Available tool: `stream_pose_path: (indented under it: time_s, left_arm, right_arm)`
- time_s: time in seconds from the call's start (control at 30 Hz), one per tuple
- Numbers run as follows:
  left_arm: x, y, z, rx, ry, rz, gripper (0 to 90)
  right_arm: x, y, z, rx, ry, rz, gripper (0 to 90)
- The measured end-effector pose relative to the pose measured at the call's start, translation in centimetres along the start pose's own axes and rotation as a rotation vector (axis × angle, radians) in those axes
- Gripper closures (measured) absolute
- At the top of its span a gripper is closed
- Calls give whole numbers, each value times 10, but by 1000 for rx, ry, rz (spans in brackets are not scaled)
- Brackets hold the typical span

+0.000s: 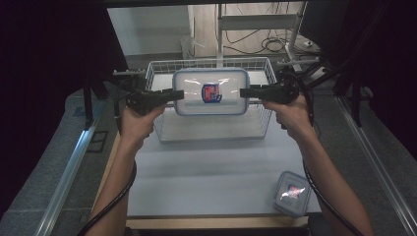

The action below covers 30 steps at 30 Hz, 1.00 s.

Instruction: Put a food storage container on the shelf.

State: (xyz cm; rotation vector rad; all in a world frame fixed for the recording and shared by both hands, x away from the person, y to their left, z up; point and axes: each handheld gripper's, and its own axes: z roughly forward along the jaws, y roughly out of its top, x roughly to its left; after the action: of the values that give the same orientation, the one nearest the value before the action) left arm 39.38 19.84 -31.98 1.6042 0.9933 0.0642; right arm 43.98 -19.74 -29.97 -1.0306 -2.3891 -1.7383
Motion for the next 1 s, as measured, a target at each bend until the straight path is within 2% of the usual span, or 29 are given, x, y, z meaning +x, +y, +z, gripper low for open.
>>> stream_pose_path:
  time_s: [0.1,0.4,0.57,1.0]
  left_arm:
    - [2,6,2,2,5,0,520]
    - [18,20,13,9,16,-47,518]
    - [26,23,17,14,26,-68,516]
    - [35,25,20,21,35,-98,514]
  right_arm:
    - [-6,7,3,-4,3,9,528]
    - [-24,23,14,-10,2,52,526]
    - [-31,28,22,-1,-3,75,523]
    - [-41,33,32,21,-3,118,519]
